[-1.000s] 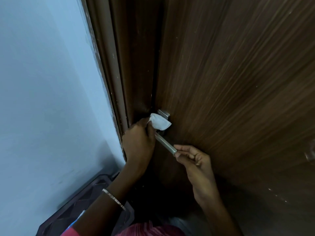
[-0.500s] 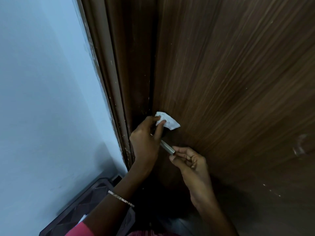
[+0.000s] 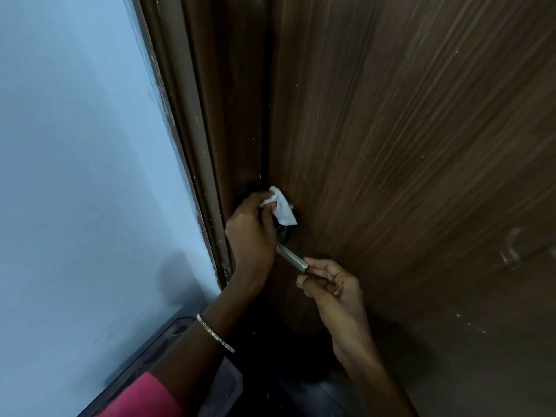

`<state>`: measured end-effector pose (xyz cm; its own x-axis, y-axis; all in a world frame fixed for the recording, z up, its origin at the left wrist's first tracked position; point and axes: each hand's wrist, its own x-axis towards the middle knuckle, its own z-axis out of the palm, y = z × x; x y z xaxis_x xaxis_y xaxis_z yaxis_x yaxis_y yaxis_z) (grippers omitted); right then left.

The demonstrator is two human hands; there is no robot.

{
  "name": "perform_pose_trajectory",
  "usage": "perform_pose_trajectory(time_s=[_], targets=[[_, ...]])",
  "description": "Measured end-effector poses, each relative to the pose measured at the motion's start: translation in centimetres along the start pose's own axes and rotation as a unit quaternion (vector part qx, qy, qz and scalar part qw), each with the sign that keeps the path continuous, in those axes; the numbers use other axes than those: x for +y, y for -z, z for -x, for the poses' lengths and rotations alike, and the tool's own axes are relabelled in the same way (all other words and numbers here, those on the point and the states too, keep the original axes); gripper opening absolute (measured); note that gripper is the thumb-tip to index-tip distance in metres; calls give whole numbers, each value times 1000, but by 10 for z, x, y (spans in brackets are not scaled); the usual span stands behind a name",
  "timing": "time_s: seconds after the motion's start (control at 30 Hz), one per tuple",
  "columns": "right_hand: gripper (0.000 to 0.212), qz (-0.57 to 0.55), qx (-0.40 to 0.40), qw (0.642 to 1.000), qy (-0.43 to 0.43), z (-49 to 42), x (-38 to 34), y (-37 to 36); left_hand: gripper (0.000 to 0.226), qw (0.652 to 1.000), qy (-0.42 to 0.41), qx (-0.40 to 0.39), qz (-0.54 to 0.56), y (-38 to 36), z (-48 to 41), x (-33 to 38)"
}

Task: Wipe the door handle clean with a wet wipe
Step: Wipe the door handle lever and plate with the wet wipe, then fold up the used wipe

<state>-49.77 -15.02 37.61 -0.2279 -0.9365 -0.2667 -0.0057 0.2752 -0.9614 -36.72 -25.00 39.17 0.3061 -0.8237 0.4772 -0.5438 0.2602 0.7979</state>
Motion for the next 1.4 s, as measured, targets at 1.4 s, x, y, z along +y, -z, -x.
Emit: perform_pose_trajectory(time_s=[1.4], targets=[[16,-101,48,990,83,264,84,-47,20,891,210,-268,302,238,245,-3]])
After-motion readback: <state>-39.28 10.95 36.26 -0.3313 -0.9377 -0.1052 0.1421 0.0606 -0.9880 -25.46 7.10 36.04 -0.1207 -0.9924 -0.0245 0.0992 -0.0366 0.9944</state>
